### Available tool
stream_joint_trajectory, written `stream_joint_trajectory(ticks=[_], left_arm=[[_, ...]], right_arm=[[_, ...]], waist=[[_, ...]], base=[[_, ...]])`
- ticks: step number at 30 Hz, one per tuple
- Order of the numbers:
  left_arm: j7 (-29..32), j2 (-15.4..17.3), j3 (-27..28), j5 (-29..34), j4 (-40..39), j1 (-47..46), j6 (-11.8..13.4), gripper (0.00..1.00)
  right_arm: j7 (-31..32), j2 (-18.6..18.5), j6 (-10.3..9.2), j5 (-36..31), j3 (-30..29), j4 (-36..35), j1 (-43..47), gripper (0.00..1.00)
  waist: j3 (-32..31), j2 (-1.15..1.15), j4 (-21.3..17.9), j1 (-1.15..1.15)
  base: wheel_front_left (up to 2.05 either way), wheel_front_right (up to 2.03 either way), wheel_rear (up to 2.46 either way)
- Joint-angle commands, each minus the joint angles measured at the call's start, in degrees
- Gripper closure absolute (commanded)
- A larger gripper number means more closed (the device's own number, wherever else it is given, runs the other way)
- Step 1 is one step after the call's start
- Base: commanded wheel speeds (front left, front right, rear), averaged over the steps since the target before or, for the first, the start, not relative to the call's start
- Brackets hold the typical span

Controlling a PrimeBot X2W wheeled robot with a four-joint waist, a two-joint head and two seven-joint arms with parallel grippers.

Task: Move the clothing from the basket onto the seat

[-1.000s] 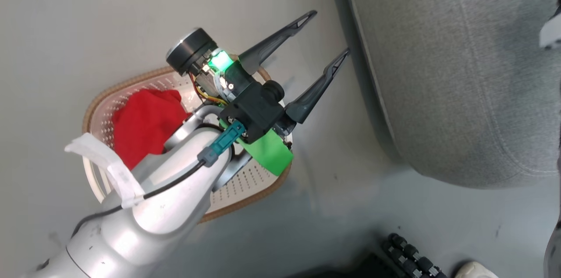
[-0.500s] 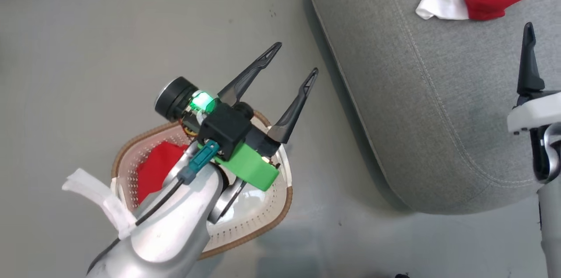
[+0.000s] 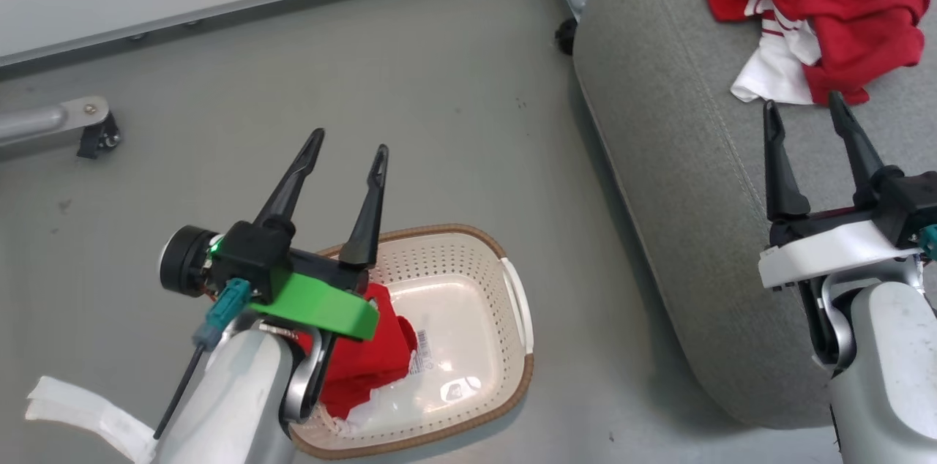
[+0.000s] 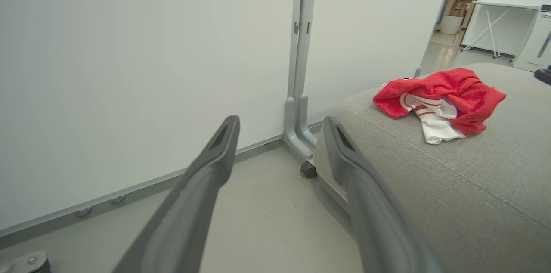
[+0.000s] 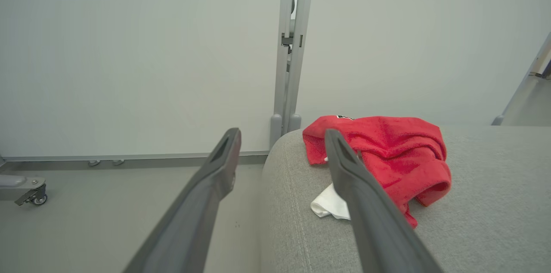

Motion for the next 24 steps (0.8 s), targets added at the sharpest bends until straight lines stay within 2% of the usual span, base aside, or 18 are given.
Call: stream_joint_trajectory(ticks=[1, 12, 19, 24], left_arm=[[-0.19, -0.13, 1.27, 0.28, 0.07, 1.7, 0.28, 0.0], [-0.19, -2.83, 14.51, 2.99, -0.13, 8.92, -1.22, 0.0], [-0.18, -4.03, 20.78, 4.98, -0.43, 13.48, -2.06, 0.0], [-0.19, -4.87, 23.28, 6.45, -0.88, 16.96, -2.69, 0.0]], right_arm=[[-0.15, 0.1, -0.06, 0.22, 0.36, -0.29, 1.24, 0.0], [-0.15, 3.56, -0.06, -1.61, 4.9, -2.7, 6.16, 0.0], [-0.15, 4.46, -0.06, -2.18, 6.58, -5.21, 10.79, 0.0], [-0.15, 4.63, -0.06, -2.09, 6.91, -7.33, 14.76, 0.0]], waist=[[-3.41, 0.55, 4.12, 0.0], [-7.49, 0.55, 10.24, 0.0], [-10.27, 0.55, 11.7, 0.0], [-12.0, 0.55, 11.96, 0.0]], base=[[0.0, 0.0, 0.0], [0.0, 0.0, 0.0], [0.0, 0.0, 0.0], [0.0, 0.0, 0.0]])
